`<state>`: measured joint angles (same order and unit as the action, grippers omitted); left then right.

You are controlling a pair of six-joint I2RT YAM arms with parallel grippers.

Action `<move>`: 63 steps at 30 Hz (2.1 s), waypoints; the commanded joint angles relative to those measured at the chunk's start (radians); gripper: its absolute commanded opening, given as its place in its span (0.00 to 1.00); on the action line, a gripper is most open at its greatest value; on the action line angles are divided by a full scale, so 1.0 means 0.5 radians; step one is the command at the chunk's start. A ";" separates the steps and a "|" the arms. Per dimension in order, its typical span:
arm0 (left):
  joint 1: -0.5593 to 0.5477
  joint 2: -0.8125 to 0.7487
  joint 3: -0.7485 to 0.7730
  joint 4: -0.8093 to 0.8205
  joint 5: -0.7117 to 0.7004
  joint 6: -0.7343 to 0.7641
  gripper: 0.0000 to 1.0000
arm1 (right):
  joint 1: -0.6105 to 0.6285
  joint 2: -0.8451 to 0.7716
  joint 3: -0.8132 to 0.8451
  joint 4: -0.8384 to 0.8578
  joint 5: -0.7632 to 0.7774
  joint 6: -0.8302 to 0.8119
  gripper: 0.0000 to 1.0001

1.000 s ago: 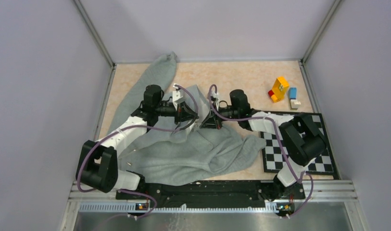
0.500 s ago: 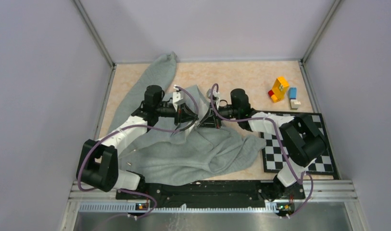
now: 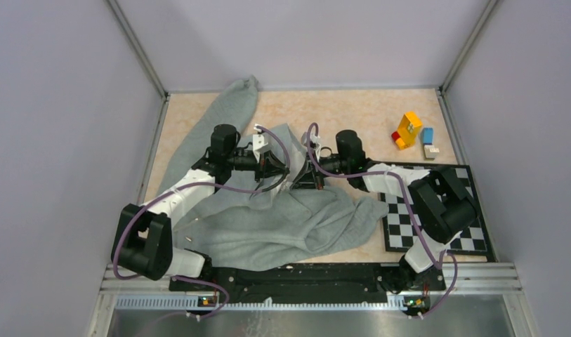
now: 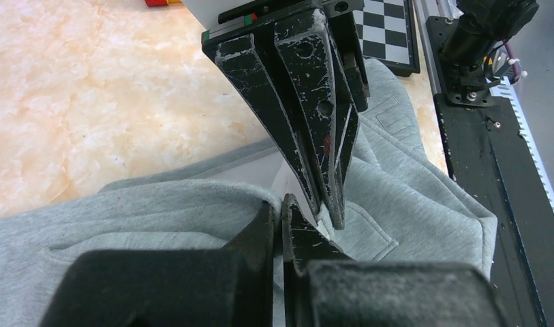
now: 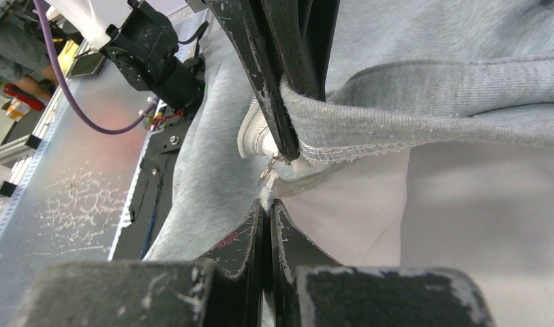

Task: Zip up the jacket

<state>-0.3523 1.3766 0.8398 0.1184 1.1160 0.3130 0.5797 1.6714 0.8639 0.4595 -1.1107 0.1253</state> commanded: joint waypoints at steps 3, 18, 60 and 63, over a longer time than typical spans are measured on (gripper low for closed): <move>0.004 -0.048 0.054 0.048 0.082 0.035 0.00 | 0.013 -0.049 0.047 0.123 0.013 0.027 0.00; 0.005 -0.028 0.066 0.031 0.125 0.032 0.00 | 0.013 0.036 0.094 0.171 -0.046 0.114 0.00; 0.000 -0.103 -0.030 0.200 -0.044 -0.095 0.00 | -0.091 0.225 -0.205 1.595 0.149 1.197 0.00; -0.004 -0.094 -0.028 0.200 -0.070 -0.108 0.00 | -0.116 0.227 -0.280 1.824 0.226 1.323 0.00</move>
<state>-0.3477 1.3613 0.8368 0.1593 1.0866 0.2817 0.5407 1.7790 0.7559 1.1065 -1.0584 0.6670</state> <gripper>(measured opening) 0.015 0.011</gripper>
